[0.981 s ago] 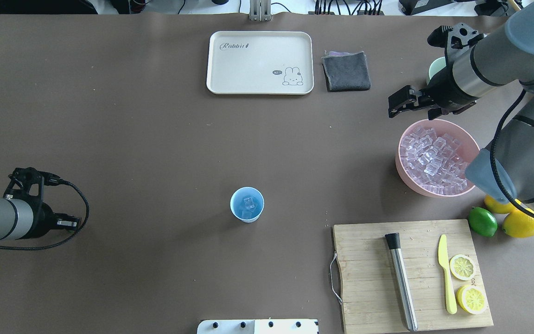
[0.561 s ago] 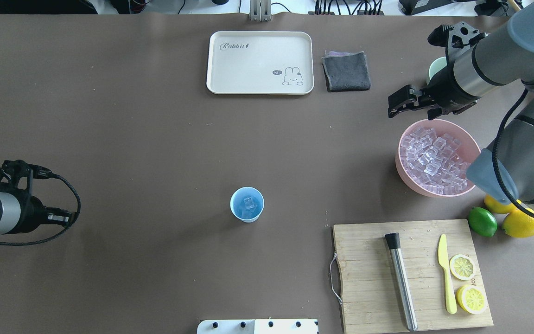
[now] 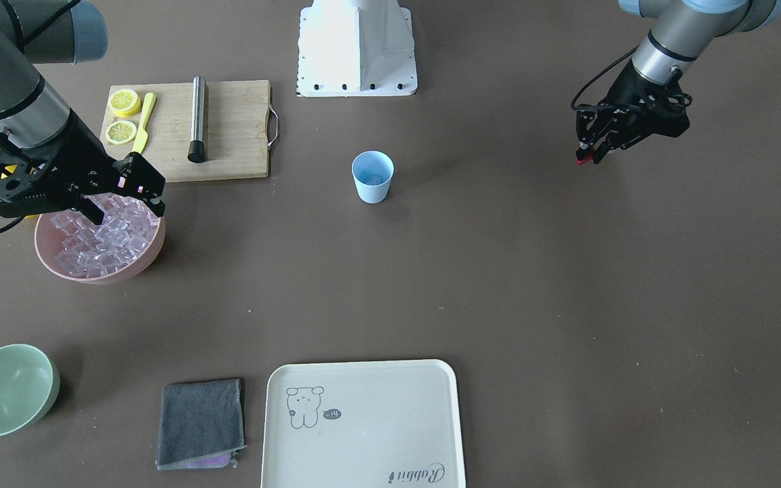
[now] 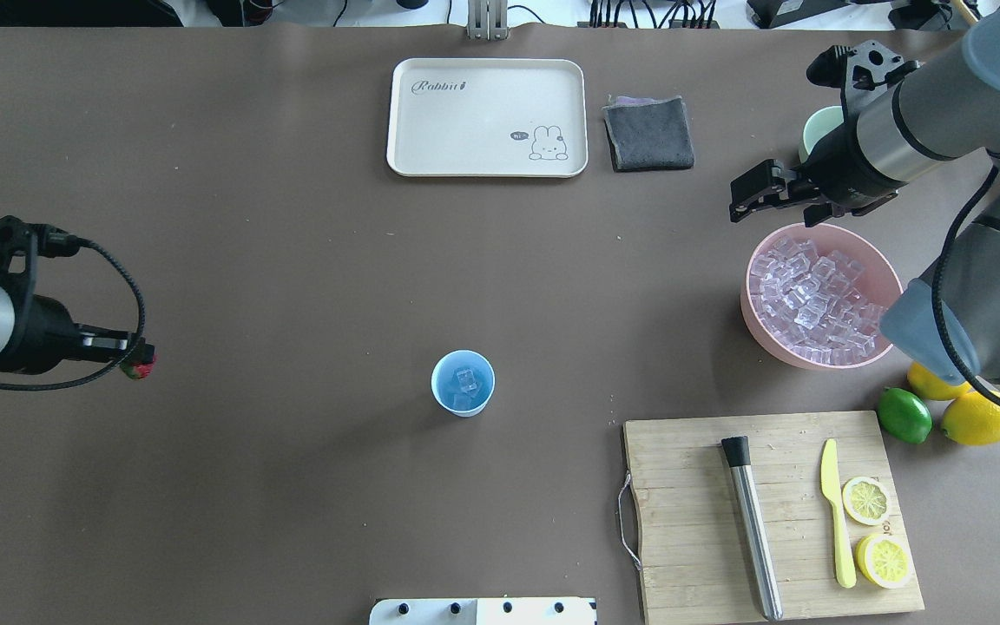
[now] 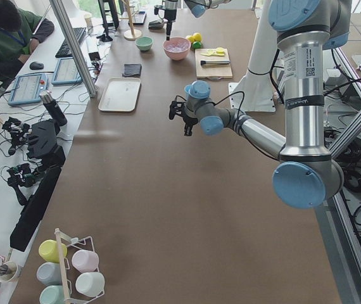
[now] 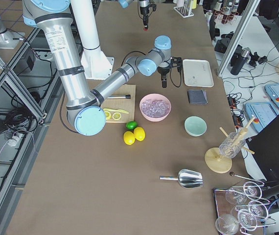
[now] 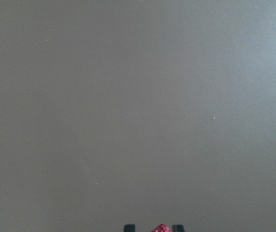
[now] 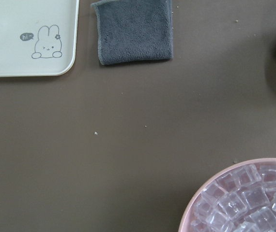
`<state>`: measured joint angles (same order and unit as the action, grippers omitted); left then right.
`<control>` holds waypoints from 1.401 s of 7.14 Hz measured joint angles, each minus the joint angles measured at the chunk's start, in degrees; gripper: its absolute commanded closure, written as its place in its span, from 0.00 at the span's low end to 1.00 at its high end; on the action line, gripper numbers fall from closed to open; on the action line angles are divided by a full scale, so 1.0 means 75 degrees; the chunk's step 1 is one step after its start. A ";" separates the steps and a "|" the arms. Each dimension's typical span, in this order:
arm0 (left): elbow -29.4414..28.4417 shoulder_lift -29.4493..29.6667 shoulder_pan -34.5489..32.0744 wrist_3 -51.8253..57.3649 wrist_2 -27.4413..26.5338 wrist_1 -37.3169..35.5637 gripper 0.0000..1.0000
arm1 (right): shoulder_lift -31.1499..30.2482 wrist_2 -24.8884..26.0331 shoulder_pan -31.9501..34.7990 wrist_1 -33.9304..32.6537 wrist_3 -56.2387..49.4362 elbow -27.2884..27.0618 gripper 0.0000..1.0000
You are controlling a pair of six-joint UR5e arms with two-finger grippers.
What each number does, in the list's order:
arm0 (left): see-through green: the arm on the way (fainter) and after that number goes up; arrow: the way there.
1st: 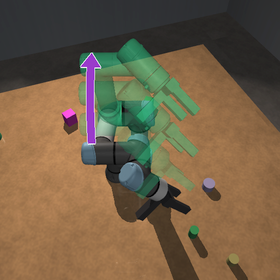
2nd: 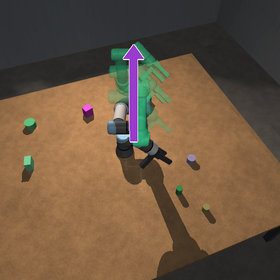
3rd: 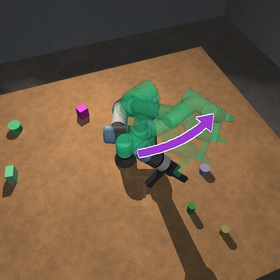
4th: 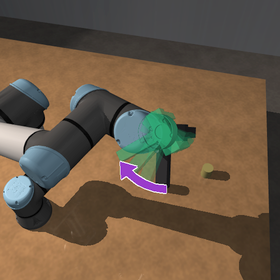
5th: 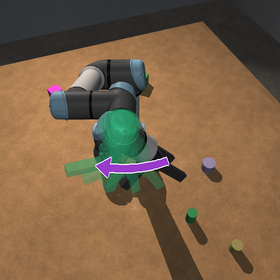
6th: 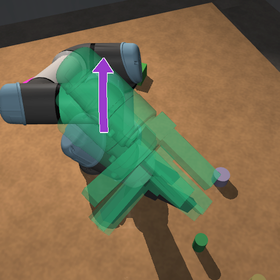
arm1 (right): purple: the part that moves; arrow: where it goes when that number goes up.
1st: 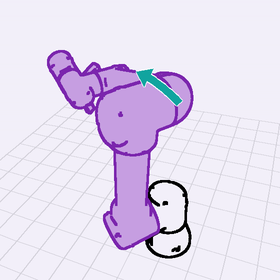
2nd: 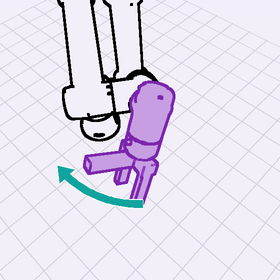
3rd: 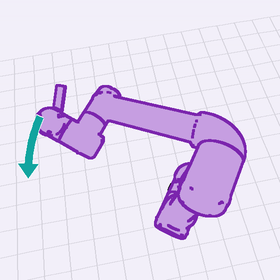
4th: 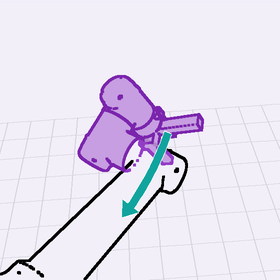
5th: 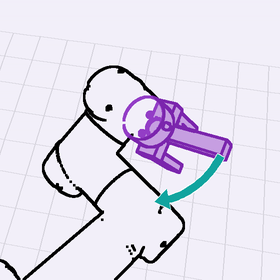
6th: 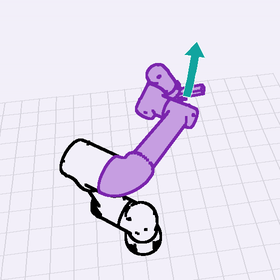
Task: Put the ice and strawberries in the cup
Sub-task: 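Carry the strawberry with the left gripper over the blue cup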
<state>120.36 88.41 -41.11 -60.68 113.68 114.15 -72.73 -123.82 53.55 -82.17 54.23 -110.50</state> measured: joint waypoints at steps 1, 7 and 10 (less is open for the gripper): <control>0.0134 0.1050 0.0131 -0.0525 0.0024 -0.1030 1.00 | -0.0001 -0.0001 -0.0001 0.0000 0.0000 0.0005 0.00; -0.1284 0.4813 0.2416 -0.2727 -0.1599 -0.2394 1.00 | -0.0083 -0.0002 -0.0004 0.0010 -0.0008 0.0011 0.00; -0.2010 0.5057 0.2428 -0.2686 -0.1915 -0.1887 1.00 | -0.0086 0.0000 -0.0013 0.0011 -0.0052 0.0047 0.00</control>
<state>105.28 126.34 -22.90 -80.82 99.32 100.00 -73.37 -123.82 53.46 -82.09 53.84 -110.15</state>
